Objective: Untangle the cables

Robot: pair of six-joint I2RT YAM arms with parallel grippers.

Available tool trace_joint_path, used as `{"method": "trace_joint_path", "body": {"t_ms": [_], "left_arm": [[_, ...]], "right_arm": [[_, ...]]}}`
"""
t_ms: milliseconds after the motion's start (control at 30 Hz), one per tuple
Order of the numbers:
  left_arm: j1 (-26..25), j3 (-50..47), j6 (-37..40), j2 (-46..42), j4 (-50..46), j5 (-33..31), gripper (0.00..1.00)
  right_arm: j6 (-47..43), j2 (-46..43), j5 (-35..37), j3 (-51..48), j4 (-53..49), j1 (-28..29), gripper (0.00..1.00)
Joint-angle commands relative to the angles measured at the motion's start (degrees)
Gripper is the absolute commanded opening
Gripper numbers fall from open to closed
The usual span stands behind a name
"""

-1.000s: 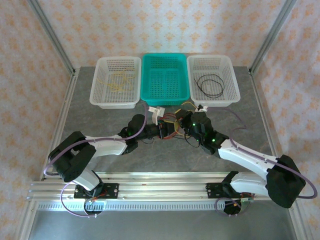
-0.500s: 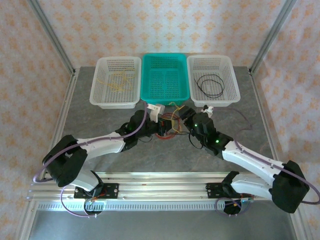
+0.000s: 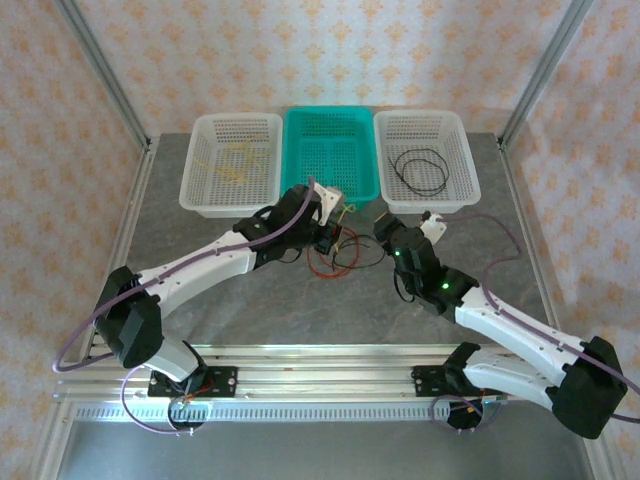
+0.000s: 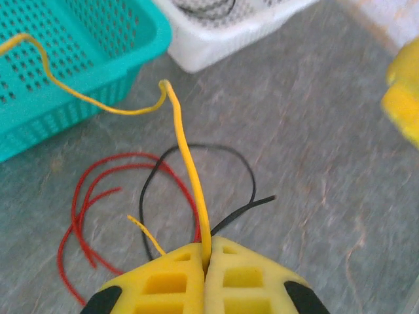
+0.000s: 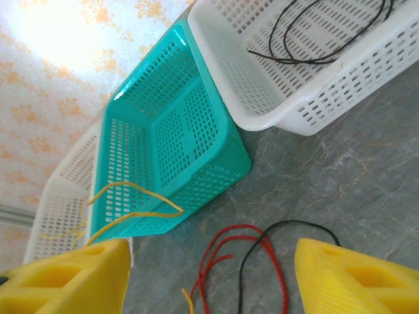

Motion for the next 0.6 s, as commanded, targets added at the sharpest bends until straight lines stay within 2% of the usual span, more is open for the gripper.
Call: {"method": "trace_joint_path", "body": {"t_ms": [0,167,300,367,567], "left_arm": [[0.7,1.4,5.0,-0.6,-9.4,1.6,0.00],[3.7,0.0,3.6,-2.8,-5.0,11.9,0.00],[6.4,-3.3,1.1,-3.9,0.9,20.7,0.00],[7.4,-5.4,-1.0,-4.3,4.6,24.1,0.00],[7.7,-10.9,-10.1,-4.3,19.6,34.3,0.00]], "right_arm": [[-5.9,-0.8,1.1,-0.6,0.0,0.1,0.66],[-12.9,1.5,-7.8,-1.9,2.2,0.1,0.66],[-13.7,2.9,-13.1,-2.7,2.5,0.1,0.68],[-12.8,2.9,-13.3,-3.6,2.5,0.1,0.68],[-8.4,1.9,-6.6,-3.4,-2.4,0.0,0.67]]}}
